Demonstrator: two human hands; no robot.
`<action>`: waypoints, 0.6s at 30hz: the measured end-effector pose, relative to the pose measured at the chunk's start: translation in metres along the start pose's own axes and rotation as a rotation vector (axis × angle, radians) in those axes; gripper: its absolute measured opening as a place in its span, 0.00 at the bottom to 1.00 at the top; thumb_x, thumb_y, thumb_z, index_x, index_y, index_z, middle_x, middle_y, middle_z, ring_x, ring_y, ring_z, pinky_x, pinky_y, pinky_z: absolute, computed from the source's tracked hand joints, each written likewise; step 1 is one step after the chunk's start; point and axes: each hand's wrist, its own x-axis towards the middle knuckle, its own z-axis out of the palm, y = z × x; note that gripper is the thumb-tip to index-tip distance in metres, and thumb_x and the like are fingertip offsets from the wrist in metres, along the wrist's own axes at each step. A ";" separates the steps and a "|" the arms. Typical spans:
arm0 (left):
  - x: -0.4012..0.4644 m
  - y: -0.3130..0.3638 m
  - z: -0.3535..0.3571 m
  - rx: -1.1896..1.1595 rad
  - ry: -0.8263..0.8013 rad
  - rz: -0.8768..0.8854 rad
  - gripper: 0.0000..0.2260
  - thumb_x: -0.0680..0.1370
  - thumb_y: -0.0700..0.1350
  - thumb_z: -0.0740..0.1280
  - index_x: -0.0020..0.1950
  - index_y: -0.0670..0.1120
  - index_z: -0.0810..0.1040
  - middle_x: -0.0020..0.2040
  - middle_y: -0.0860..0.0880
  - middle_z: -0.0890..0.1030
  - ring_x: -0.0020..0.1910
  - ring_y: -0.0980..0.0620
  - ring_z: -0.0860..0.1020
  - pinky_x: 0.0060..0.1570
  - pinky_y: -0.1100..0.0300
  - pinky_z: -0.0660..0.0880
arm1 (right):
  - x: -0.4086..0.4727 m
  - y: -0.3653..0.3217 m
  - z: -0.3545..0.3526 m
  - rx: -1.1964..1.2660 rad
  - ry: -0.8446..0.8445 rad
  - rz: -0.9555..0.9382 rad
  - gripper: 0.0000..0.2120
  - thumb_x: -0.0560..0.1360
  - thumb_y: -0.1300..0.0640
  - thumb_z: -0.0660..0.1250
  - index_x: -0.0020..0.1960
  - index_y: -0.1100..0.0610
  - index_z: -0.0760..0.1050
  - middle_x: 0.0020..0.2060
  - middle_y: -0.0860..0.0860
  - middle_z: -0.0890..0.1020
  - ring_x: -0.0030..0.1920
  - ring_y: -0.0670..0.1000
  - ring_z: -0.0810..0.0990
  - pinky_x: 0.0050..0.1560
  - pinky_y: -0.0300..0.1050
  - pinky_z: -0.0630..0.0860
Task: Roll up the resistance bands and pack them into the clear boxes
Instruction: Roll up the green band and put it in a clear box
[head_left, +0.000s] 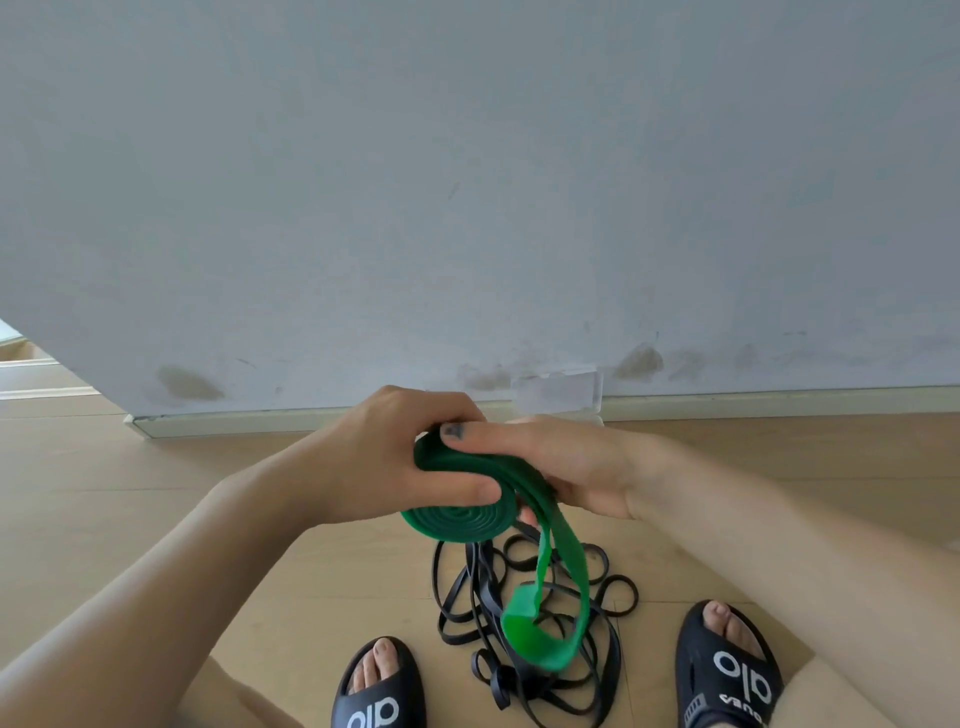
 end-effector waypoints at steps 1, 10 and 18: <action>0.001 0.002 0.001 0.008 -0.007 0.008 0.15 0.70 0.65 0.70 0.51 0.58 0.81 0.44 0.56 0.84 0.46 0.55 0.82 0.44 0.55 0.80 | 0.000 0.001 0.000 -0.026 0.009 0.002 0.30 0.78 0.33 0.65 0.61 0.59 0.81 0.41 0.51 0.81 0.36 0.46 0.76 0.38 0.41 0.73; -0.004 -0.003 -0.003 -0.124 0.088 0.022 0.11 0.77 0.59 0.68 0.55 0.56 0.81 0.46 0.55 0.84 0.48 0.52 0.82 0.45 0.53 0.81 | -0.010 -0.007 -0.023 0.059 -0.179 0.031 0.25 0.84 0.40 0.59 0.70 0.56 0.75 0.53 0.56 0.83 0.41 0.54 0.80 0.51 0.51 0.78; 0.000 0.002 -0.002 -0.061 0.073 0.007 0.15 0.70 0.64 0.70 0.51 0.58 0.80 0.44 0.56 0.84 0.45 0.53 0.82 0.46 0.51 0.80 | 0.000 -0.001 -0.012 -0.035 -0.001 -0.030 0.38 0.76 0.28 0.65 0.66 0.62 0.78 0.46 0.56 0.78 0.44 0.57 0.73 0.41 0.47 0.72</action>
